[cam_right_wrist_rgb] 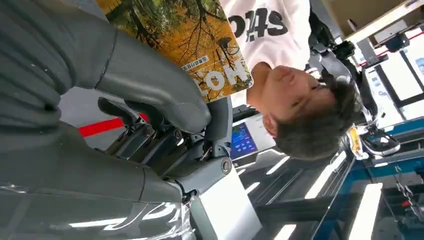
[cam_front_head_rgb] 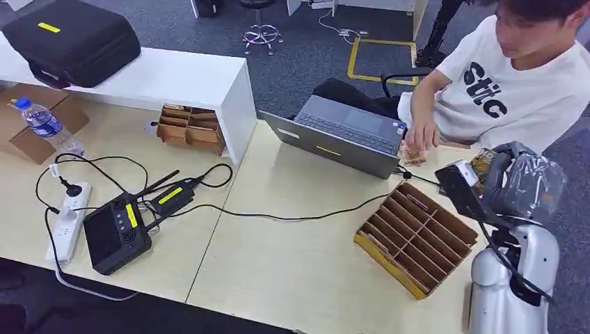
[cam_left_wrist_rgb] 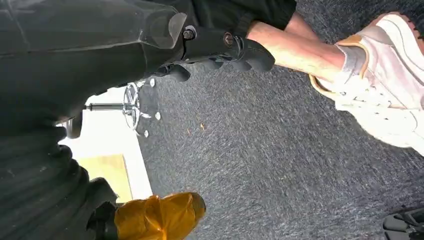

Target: Pass the card to the sensor for recognition and then transmit it.

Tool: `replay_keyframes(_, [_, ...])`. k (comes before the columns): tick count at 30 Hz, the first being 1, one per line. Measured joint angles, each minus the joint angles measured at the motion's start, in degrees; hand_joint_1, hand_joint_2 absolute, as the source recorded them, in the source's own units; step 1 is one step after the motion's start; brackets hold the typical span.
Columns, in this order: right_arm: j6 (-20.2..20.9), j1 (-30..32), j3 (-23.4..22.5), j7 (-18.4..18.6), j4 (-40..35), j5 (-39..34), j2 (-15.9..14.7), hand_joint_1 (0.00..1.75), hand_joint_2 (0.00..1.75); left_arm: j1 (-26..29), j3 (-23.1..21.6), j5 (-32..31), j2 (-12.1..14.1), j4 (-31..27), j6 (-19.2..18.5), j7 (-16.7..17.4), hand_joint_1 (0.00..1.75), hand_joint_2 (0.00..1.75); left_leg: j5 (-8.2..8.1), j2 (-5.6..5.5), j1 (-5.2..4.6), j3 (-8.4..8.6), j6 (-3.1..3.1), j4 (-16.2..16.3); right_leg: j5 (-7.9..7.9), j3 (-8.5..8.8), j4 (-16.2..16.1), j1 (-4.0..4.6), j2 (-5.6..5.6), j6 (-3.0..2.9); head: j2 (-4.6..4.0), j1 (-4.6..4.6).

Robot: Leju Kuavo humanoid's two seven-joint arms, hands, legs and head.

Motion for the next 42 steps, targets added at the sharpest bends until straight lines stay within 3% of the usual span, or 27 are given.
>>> replay_keyframes(4, [0.26, -0.54, 0.89, 0.30, -0.26, 0.37, 0.00, 1.75, 1.75, 0.00, -0.02, 0.00, 0.00, 0.00, -0.11, 0.00, 0.00, 1.75, 0.00, 0.00, 0.00, 0.00, 0.00, 0.00, 0.00, 0.00, 0.00, 0.00, 0.00, 0.00, 0.00, 0.00])
replay_keyframes(7, [3.35, -2.51, 1.79, 3.68, 0.68, 4.49, 0.00, 1.75, 1.75, 0.02, -0.85, 0.00, 0.04, 0.00, -0.35, 0.00, 0.00, 1.75, 0.02, 0.03, 0.00, -0.04, -0.03, -0.01, 0.02, 0.00, 0.03, 0.00, 0.03, 0.00, 0.00, 0.02])
replay_keyframes(9, [5.44, -6.51, 3.06, 8.08, 5.69, 10.52, 0.00, 1.75, 1.75, -0.12, -1.96, 0.00, 0.11, 0.00, -0.39, -0.13, 0.00, 1.75, 0.04, 0.18, 0.00, -0.01, -0.04, -0.01, 0.12, -0.06, 0.03, 0.00, 0.20, -0.02, 0.00, 0.00])
replay_keyframes(12, [4.43, -11.96, 4.37, 10.25, 14.02, 13.29, 0.00, 1.75, 1.75, -0.57, -3.10, 0.00, 0.15, 0.00, -0.55, -0.28, 0.00, 1.75, 0.16, 0.11, 0.01, 0.00, 0.04, 0.00, 0.17, -0.05, 0.03, 0.01, 0.12, -0.01, 0.00, 0.00])
replay_keyframes(19, [3.08, -15.71, 5.75, 10.58, 23.40, 14.10, 0.02, 1.75, 1.75, -0.56, -4.35, 0.00, 0.13, 0.00, -0.68, -0.28, 0.00, 1.75, 0.16, -0.02, 0.00, -0.05, 0.03, 0.00, 0.17, -0.04, 0.02, 0.00, 0.00, -0.01, 0.00, 0.00])
replay_keyframes(37, [2.97, -16.59, 6.23, 10.56, 27.39, 14.23, 0.02, 1.75, 1.75, -0.50, -4.83, 0.00, 0.15, 0.00, -0.68, -0.28, 0.00, 1.75, 0.15, -0.08, 0.00, -0.12, 0.03, 0.01, 0.16, -0.08, 0.01, 0.00, -0.02, -0.01, 0.00, 0.00])
replay_keyframes(38, [2.97, -16.59, 6.25, 10.56, 27.43, 14.27, 0.02, 0.65, 1.75, -0.50, -4.83, 0.00, 0.15, 0.00, -0.68, -0.28, 0.00, 1.75, 0.15, -0.08, 0.00, -0.12, 0.03, 0.01, 0.16, -0.08, 0.01, 0.00, -0.02, -0.01, 0.00, 0.00])
replay_keyframes(39, [2.97, -16.59, 6.25, 10.56, 27.47, 14.31, 0.02, 0.00, 1.75, -0.50, -4.83, 0.00, 0.15, 0.00, -0.68, -0.28, 0.00, 1.75, 0.15, -0.08, 0.00, -0.12, 0.03, 0.01, 0.16, -0.08, 0.01, 0.00, -0.02, -0.01, 0.00, 0.00])
replay_keyframes(42, [2.91, -16.57, 6.25, 10.58, 27.74, 14.43, 0.02, 0.00, 1.75, -0.51, -4.83, 0.00, 0.15, 0.00, -0.68, -0.28, 0.00, 1.75, 0.15, -0.06, 0.00, -0.12, 0.03, 0.00, 0.16, -0.10, 0.01, 0.00, 0.00, -0.01, 0.00, 0.00])
